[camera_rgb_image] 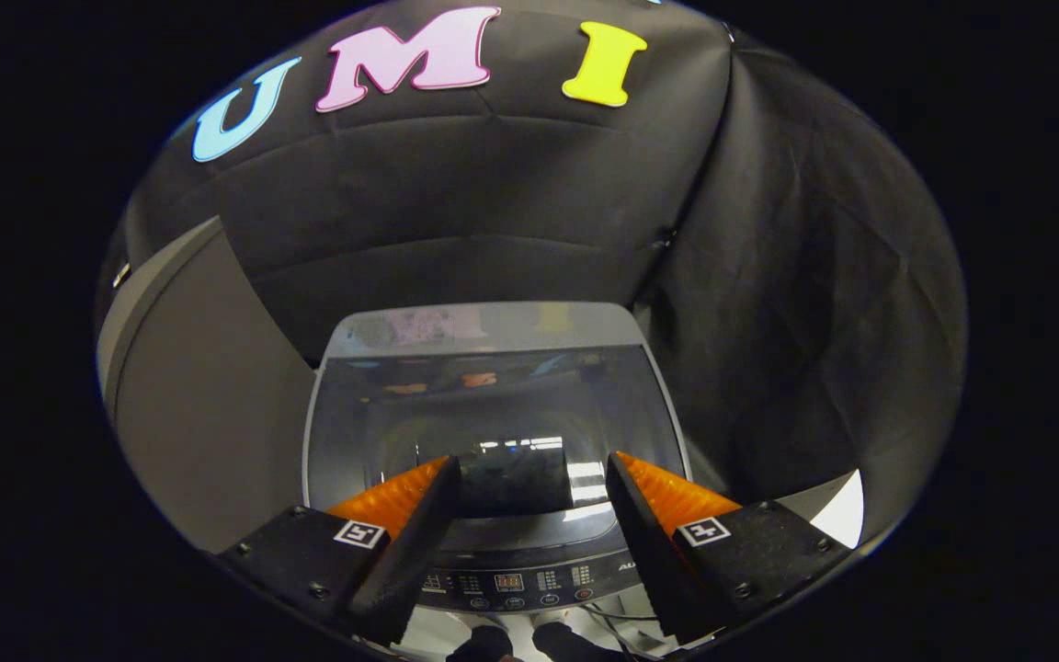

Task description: Put the clothes into the washing machine and then close the washing machine lid.

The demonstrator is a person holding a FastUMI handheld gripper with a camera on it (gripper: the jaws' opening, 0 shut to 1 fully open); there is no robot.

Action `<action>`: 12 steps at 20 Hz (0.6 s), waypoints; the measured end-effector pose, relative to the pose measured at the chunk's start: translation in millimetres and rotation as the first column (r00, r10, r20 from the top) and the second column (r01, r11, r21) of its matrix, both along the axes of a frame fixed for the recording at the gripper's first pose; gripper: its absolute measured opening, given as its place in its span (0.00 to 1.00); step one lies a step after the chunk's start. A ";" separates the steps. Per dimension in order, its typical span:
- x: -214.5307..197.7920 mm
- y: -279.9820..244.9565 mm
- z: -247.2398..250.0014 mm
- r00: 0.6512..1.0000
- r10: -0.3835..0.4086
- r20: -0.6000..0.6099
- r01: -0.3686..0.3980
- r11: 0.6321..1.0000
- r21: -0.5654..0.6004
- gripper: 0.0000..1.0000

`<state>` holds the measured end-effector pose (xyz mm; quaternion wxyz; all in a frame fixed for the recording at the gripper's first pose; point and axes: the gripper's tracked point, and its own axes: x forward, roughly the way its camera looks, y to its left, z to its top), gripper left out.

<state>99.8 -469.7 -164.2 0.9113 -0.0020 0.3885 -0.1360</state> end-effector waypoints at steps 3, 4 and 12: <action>4.2 4.4 27.7 0.996 0.014 0.087 -0.014 1.000 -0.005 0.99; 4.8 6.7 38.3 0.993 0.021 0.115 -0.020 1.000 -0.012 0.99; -7.1 33.7 147.0 0.917 0.111 0.384 -0.077 0.992 -0.103 0.99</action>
